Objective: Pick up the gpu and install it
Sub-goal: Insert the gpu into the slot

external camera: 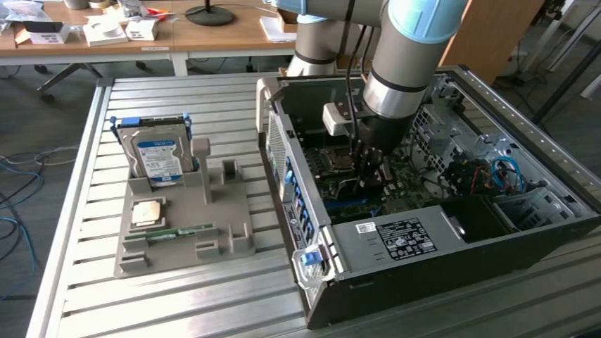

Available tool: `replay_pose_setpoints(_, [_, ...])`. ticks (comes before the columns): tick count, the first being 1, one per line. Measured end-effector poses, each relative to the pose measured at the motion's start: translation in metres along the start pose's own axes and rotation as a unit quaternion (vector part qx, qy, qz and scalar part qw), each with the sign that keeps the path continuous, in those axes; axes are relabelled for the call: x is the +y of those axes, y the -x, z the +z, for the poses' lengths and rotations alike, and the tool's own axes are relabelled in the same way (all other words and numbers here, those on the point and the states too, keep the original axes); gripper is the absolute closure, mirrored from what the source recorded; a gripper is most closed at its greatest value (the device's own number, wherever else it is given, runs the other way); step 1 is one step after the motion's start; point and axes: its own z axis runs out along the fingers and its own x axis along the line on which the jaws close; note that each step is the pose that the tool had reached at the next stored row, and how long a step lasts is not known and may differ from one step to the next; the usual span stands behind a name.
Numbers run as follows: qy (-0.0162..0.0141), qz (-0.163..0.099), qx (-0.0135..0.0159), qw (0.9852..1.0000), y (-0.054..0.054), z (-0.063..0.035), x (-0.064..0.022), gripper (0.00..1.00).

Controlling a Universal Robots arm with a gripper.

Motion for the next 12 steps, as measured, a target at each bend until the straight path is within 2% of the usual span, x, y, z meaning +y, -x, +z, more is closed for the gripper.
replay_pose_setpoints(12, [0.0000, 0.000, 0.0000, 1.0000, 0.0000, 0.0000, 0.0000, 0.73])
